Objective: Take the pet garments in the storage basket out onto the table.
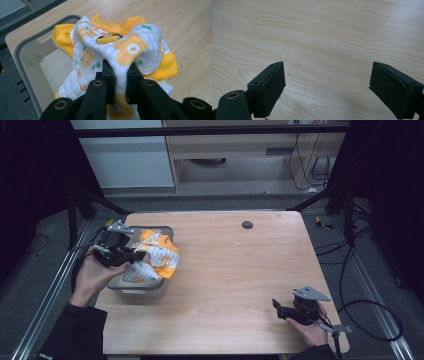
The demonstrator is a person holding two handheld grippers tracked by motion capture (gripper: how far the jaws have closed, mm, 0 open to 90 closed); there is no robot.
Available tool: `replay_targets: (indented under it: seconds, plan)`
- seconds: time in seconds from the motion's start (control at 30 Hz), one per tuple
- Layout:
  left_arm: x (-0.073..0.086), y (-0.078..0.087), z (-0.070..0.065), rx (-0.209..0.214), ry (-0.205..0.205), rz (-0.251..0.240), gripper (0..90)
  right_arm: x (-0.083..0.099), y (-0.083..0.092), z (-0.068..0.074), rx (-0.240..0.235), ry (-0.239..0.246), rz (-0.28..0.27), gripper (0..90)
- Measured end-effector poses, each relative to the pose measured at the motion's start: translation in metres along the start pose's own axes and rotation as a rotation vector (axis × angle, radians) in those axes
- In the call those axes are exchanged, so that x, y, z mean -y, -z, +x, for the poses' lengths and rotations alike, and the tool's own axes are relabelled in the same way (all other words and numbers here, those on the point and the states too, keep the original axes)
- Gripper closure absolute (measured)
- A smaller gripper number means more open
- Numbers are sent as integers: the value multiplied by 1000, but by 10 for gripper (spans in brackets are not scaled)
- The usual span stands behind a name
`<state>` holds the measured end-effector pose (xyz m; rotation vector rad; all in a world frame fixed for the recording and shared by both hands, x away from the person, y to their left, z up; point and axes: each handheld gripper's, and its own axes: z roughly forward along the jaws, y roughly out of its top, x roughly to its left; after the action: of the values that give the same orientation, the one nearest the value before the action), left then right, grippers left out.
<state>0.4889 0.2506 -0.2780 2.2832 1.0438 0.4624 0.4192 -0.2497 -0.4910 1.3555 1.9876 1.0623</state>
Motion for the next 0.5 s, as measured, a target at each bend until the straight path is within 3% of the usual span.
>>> replay_targets:
  seconds: [0.5]
  plan:
    - [-19,-9,-28,37,-76,7,811,0,1,-1,-1,-6,-4,129]
